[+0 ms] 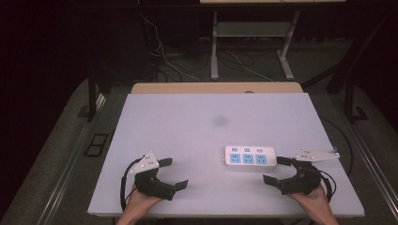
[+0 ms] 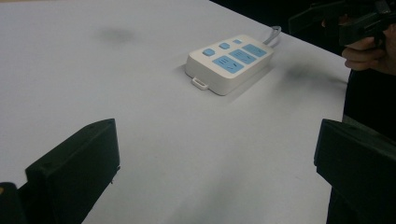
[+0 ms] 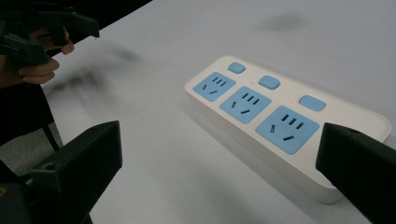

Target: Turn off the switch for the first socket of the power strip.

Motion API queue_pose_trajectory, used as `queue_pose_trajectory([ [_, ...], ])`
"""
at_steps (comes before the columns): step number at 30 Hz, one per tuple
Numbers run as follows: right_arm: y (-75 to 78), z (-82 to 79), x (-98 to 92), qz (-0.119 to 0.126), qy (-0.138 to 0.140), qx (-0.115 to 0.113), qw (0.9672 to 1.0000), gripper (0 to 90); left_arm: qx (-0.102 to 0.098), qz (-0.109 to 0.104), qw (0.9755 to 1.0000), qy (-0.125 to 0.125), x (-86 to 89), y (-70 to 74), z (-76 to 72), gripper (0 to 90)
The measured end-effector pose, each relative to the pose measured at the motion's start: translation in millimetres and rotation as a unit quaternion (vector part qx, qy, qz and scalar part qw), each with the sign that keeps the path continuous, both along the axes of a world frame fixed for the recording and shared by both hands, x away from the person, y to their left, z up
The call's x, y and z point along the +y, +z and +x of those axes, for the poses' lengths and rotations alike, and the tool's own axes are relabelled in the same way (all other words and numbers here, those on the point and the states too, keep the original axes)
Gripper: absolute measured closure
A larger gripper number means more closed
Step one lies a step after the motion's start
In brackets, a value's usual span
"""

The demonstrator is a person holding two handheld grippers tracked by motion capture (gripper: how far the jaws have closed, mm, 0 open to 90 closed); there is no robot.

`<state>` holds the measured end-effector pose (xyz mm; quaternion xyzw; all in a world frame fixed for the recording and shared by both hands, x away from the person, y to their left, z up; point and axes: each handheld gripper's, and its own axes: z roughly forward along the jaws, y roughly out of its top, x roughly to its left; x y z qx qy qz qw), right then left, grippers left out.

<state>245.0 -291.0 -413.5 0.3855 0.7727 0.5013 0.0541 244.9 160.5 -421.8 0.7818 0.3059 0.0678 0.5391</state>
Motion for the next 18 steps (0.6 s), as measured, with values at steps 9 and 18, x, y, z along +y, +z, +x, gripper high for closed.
queue_pose_trajectory([
  [9, -0.2, -0.2, -1.1, 0.001, 0.000, 0.003, 1.0000, 0.2, 0.001, -0.003, 1.0000, 0.002, 0.8, 0.0, 0.1, 0.0],
  [18, -0.9, -0.5, -1.4, -0.001, 0.000, 0.003, 1.0000, 0.2, 0.002, -0.004, 1.0000, -0.001, 0.2, -0.3, 0.4, 0.0],
])
